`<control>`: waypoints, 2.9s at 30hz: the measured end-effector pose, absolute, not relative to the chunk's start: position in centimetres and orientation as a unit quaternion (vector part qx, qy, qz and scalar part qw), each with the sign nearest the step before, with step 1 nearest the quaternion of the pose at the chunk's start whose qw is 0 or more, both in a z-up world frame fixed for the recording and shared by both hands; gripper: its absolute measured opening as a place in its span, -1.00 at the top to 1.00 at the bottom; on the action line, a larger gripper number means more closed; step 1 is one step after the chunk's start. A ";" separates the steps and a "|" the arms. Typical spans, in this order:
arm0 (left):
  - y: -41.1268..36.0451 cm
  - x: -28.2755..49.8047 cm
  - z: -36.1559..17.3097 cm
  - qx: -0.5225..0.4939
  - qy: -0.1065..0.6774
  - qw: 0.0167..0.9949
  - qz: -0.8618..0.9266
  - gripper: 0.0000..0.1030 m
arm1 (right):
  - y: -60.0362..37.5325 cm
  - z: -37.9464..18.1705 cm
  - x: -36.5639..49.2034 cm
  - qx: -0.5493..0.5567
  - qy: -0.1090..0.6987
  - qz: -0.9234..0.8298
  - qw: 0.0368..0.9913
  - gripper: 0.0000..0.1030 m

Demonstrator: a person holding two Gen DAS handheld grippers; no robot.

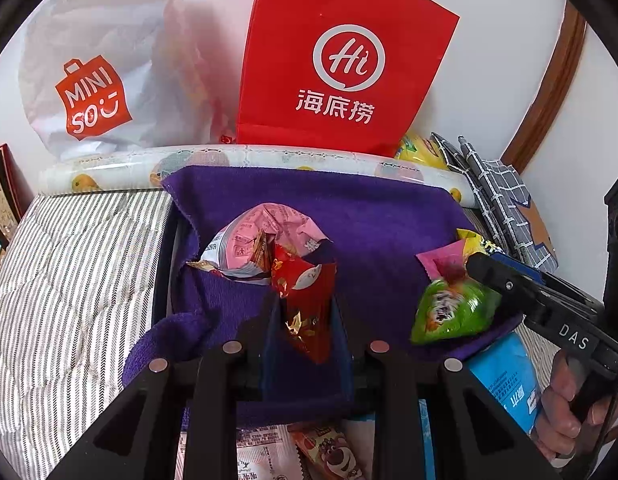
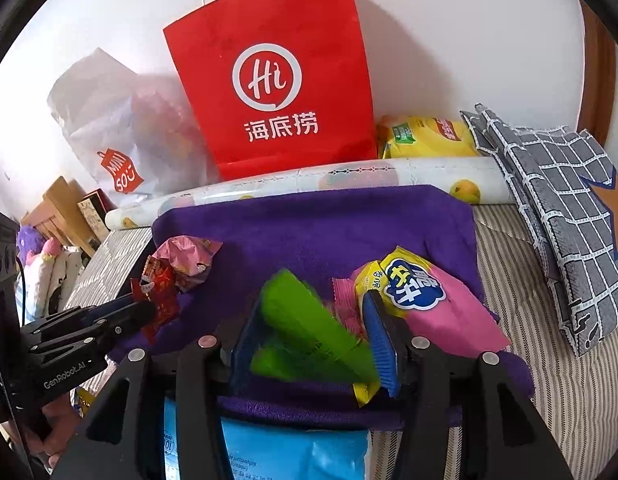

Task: Organize snacks
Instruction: 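Lower the red candy bag with the left tool while the right tool lowers the green bag onto the towel, then open both tools and pull them back from the towel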

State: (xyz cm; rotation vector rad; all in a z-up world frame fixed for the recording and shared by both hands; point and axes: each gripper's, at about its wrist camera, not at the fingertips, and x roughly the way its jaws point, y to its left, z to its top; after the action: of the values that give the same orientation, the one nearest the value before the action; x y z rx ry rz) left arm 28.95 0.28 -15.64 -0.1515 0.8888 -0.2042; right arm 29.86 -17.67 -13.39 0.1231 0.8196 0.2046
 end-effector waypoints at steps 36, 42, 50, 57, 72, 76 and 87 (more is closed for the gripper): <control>0.8 28.4 -14.0 -0.095 0.415 0.901 -0.080 -0.60 | -18.3 -11.0 29.0 0.037 0.369 0.043 0.928 -0.73; 1.6 28.5 -14.2 -0.131 0.418 0.893 -0.099 -0.62 | -18.9 -10.7 28.6 0.030 0.346 0.017 0.938 -0.73; 2.9 28.0 -13.3 -0.141 0.388 0.908 -0.071 -0.60 | -20.1 -10.0 27.9 0.069 0.309 0.057 0.947 -0.73; 3.2 28.2 -12.9 -0.129 0.400 0.904 -0.081 -0.60 | -18.8 -9.5 27.4 0.019 0.316 0.060 0.947 -0.72; 4.5 27.4 -11.5 -0.142 0.407 0.899 -0.081 -0.59 | -16.7 -7.4 21.6 0.041 0.301 0.042 0.952 -0.63; 4.6 27.0 -10.5 -0.132 0.413 0.897 -0.084 -0.59 | -16.6 -6.8 19.1 0.056 0.319 0.055 0.945 -0.63; 10.1 20.3 -8.8 -0.089 0.405 0.908 -0.062 -0.62 | -10.7 -10.6 11.9 -0.010 0.371 0.131 0.919 -0.63</control>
State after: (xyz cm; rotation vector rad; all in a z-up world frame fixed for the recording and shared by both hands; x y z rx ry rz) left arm 20.26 10.13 -8.80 -0.1834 0.8363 -0.1282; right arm 11.91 -10.67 -10.60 -0.0208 0.7623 0.2687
